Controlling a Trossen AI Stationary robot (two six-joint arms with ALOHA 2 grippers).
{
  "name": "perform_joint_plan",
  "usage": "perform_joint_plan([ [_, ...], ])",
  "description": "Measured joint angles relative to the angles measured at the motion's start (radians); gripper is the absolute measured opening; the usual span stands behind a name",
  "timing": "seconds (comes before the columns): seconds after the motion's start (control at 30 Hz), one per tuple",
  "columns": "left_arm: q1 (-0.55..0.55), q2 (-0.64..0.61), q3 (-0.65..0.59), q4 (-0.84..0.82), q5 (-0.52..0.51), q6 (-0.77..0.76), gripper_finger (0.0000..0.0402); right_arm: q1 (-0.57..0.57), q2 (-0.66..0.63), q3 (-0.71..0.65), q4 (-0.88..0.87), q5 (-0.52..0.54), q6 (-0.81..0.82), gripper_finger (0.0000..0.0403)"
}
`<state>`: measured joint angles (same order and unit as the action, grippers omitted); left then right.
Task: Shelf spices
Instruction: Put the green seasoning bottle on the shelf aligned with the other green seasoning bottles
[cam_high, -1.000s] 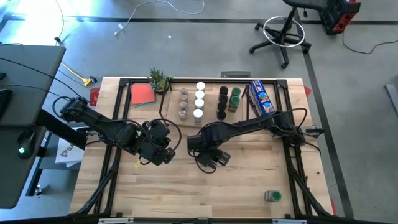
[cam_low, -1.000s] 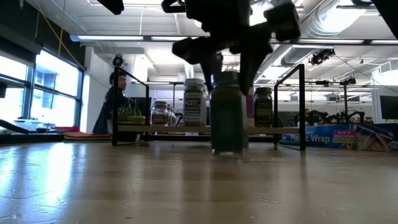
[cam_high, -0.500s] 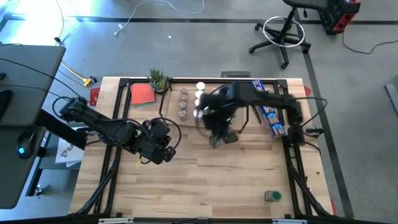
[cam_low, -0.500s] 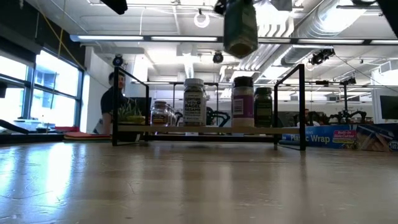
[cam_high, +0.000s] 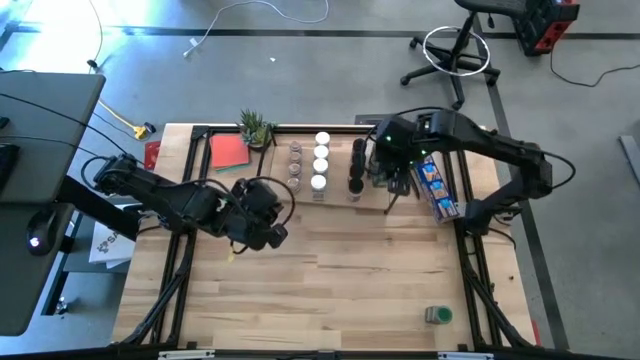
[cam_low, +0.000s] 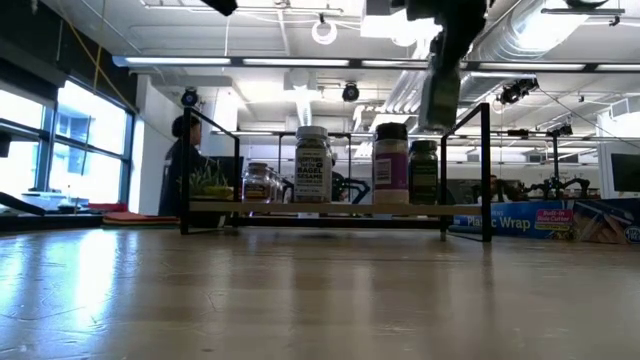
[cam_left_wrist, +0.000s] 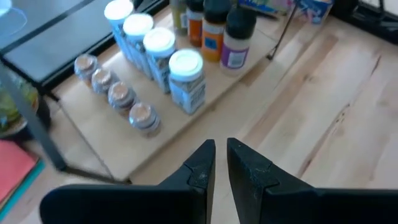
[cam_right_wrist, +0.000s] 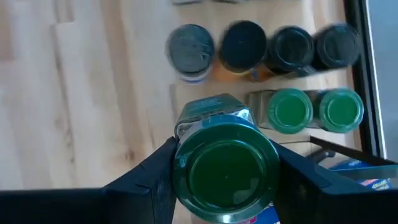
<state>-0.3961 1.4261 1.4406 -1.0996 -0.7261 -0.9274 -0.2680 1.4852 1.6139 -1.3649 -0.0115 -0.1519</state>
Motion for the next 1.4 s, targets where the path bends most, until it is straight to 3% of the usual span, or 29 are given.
perform_joint_plan([
  [0.3,0.063,0.0,0.0,0.098,0.092,0.13,0.0036,-0.074,0.01,-0.192,0.222,-0.004,-0.006,0.019],
  [0.57,0.076,0.0,0.0,0.105,0.099,0.138,0.0036,-0.088,0.044,-0.284,0.262,-0.004,-0.003,0.019],
  [0.87,0.09,0.0,0.0,0.106,0.101,0.147,0.0036,-0.088,0.082,-0.304,0.298,0.031,0.024,0.022],
  [1.4,0.089,0.0,0.0,0.111,0.105,0.161,0.0036,-0.088,0.081,-0.304,0.308,0.023,0.054,0.0226],
])
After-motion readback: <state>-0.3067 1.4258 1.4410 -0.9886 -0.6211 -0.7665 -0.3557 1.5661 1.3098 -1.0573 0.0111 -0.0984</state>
